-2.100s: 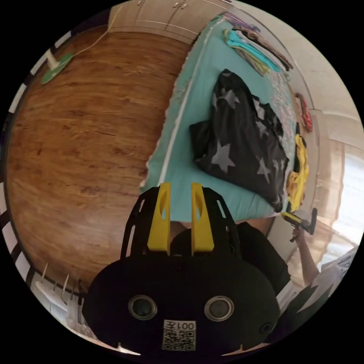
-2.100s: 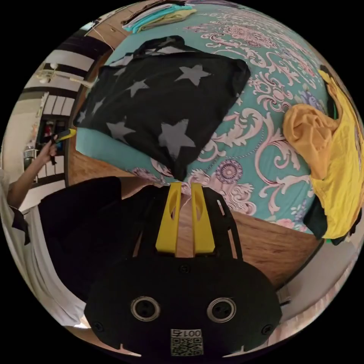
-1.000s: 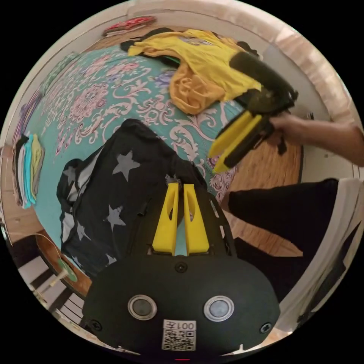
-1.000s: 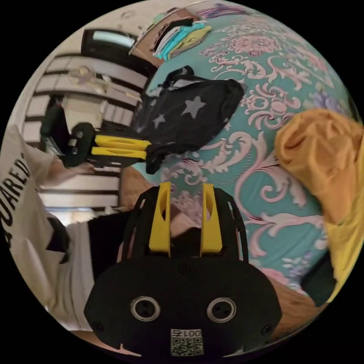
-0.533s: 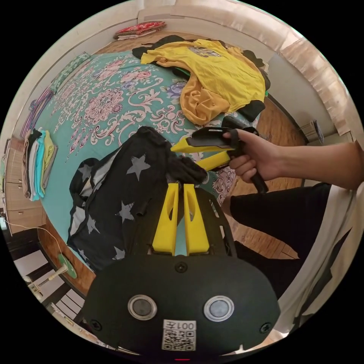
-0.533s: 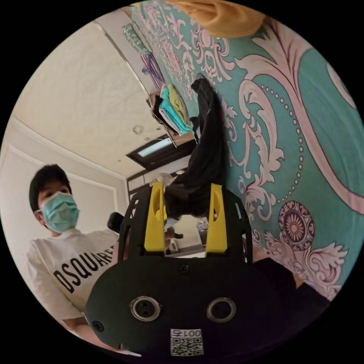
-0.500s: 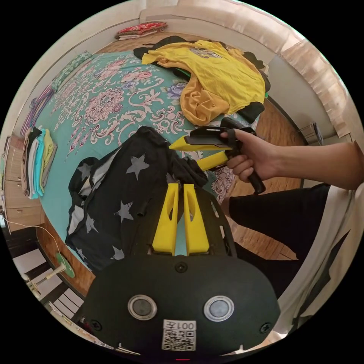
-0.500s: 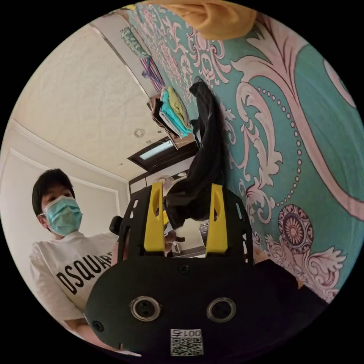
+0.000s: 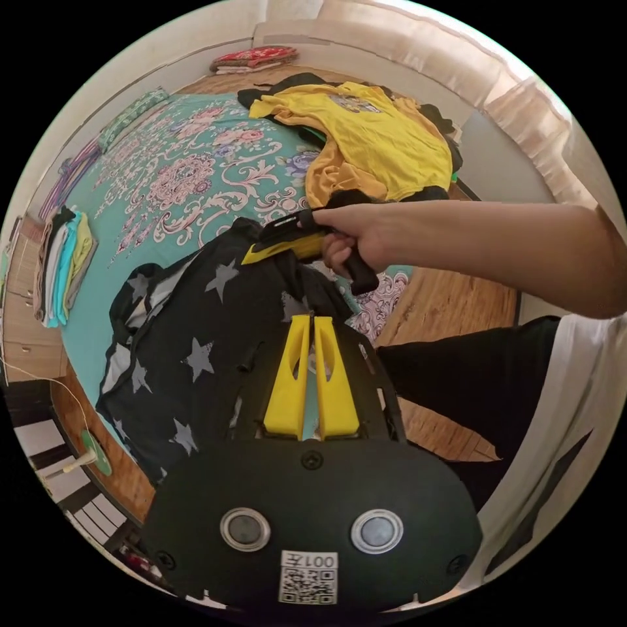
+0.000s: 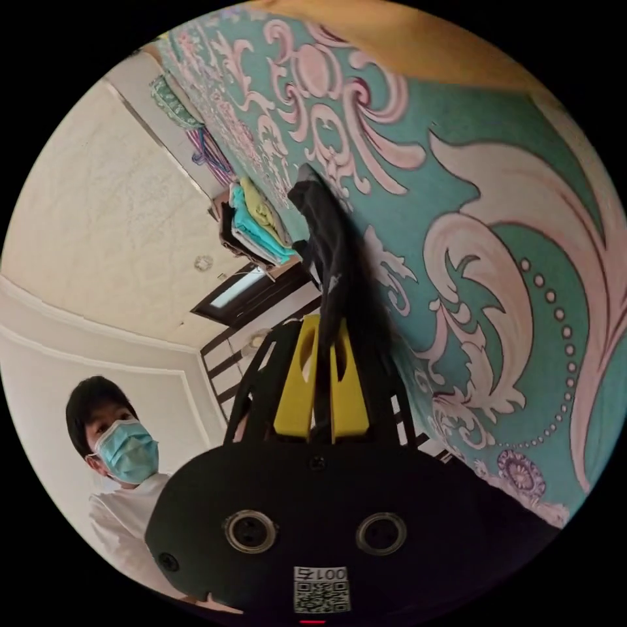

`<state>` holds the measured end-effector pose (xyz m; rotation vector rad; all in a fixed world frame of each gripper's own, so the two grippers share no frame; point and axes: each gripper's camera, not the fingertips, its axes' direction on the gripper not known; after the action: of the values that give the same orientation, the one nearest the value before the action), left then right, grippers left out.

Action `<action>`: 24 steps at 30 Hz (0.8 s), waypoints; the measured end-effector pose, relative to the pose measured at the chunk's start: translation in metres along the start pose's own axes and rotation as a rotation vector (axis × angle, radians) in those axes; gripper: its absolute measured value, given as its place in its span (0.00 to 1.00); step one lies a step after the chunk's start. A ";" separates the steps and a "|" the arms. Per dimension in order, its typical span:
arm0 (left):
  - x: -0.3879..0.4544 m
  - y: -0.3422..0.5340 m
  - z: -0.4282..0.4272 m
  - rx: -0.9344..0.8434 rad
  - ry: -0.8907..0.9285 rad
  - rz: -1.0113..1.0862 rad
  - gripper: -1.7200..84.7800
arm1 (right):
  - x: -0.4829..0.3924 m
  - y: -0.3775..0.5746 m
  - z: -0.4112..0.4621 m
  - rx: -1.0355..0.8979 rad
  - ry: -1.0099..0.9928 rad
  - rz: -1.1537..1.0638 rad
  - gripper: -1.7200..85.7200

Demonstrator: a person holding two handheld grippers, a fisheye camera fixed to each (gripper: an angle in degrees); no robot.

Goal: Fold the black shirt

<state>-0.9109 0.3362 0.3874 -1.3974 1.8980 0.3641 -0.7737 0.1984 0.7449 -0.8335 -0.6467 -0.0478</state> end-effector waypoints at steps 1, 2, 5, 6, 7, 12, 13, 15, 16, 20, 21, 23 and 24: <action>-0.004 0.001 0.001 0.001 0.024 -0.021 0.01 | -0.005 -0.001 0.001 0.003 0.060 -0.018 0.03; -0.009 0.002 0.000 0.012 0.046 -0.053 0.01 | -0.012 -0.001 0.002 0.019 0.132 -0.044 0.03; -0.023 0.007 -0.002 0.051 0.091 -0.113 0.01 | -0.033 -0.001 0.004 0.074 0.229 -0.144 0.02; -0.026 0.009 -0.003 0.060 0.097 -0.122 0.01 | -0.038 -0.001 0.005 0.088 0.239 -0.173 0.02; -0.031 0.013 -0.003 0.079 0.113 -0.137 0.01 | -0.049 -0.001 0.006 0.107 0.252 -0.238 0.02; -0.060 0.031 -0.003 0.171 0.219 -0.199 0.01 | -0.076 -0.008 0.036 0.028 0.436 -0.341 0.03; -0.069 0.036 -0.001 0.196 0.253 -0.205 0.01 | -0.077 -0.010 0.044 0.026 0.475 -0.349 0.03; -0.083 0.042 0.005 0.223 0.315 -0.204 0.01 | -0.076 -0.013 0.052 0.016 0.503 -0.342 0.03; -0.095 0.044 0.011 0.224 0.377 -0.225 0.01 | -0.073 -0.014 0.052 0.029 0.528 -0.327 0.04; -0.124 0.045 0.029 0.222 0.528 -0.237 0.01 | -0.053 -0.012 0.036 0.066 0.653 -0.299 0.08; -0.126 0.044 0.030 0.222 0.533 -0.228 0.01 | -0.049 -0.011 0.034 0.066 0.667 -0.290 0.11; -0.137 0.039 0.026 0.244 0.528 -0.209 0.01 | -0.036 -0.005 0.025 0.040 0.661 -0.246 0.19; -0.141 0.038 0.024 0.251 0.533 -0.211 0.01 | -0.033 -0.002 0.024 0.036 0.648 -0.231 0.20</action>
<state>-0.9171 0.4636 0.4622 -1.6049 2.0850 -0.3766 -0.8134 0.2067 0.7397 -0.6523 -0.1262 -0.4949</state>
